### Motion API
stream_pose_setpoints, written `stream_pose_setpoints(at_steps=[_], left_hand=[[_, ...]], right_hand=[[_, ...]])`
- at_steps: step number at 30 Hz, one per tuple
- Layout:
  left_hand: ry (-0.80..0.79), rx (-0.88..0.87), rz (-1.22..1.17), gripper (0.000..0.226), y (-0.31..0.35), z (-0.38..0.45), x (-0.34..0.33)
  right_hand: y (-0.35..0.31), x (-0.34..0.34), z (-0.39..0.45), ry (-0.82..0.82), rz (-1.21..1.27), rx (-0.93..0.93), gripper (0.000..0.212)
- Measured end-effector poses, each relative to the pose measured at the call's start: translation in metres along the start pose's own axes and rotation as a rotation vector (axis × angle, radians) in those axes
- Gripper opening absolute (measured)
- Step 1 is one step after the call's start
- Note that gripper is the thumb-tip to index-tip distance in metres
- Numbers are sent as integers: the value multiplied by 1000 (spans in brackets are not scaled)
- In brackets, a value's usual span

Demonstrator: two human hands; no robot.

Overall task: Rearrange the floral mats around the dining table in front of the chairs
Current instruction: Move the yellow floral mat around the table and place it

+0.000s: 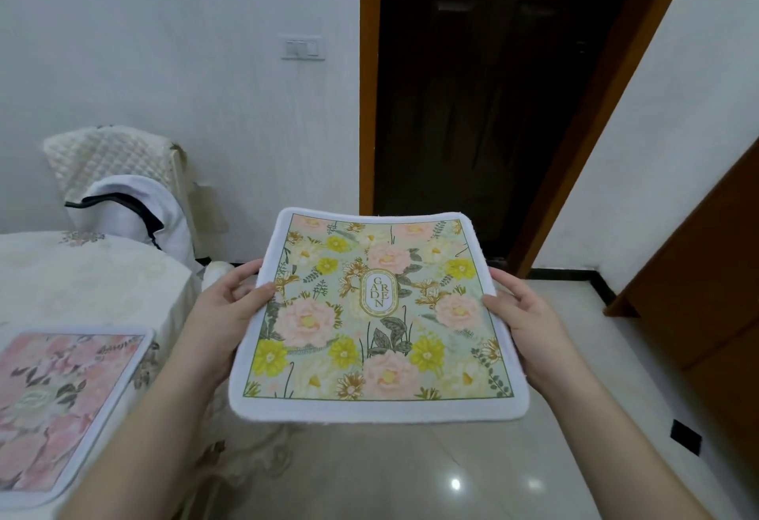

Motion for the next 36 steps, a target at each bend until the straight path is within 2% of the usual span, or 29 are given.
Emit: stream_pose_setpoints(at_steps=[8,20,28,36], left_hand=[[95,32,4,30,-8,80,-5],[255,70,-3,33,-12,197,-35],[371,50,40,33,-15,237,-3],[467,44,29,32,-21,304,44]], right_hand=[[1,-18,108,-47,-24,-16,35],[-9,-35,290,-199,-27,-80,36],[-3,-90,368,-314,-54,-98,41],[10,-171,444,-356,-142,-105,43]])
Point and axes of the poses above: each hand's wrist, its own z-axis towards the middle knuckle, its own x-axis out of the back of the hand, y = z × x, the point moved 3 cm from there along z, towards the middle knuckle
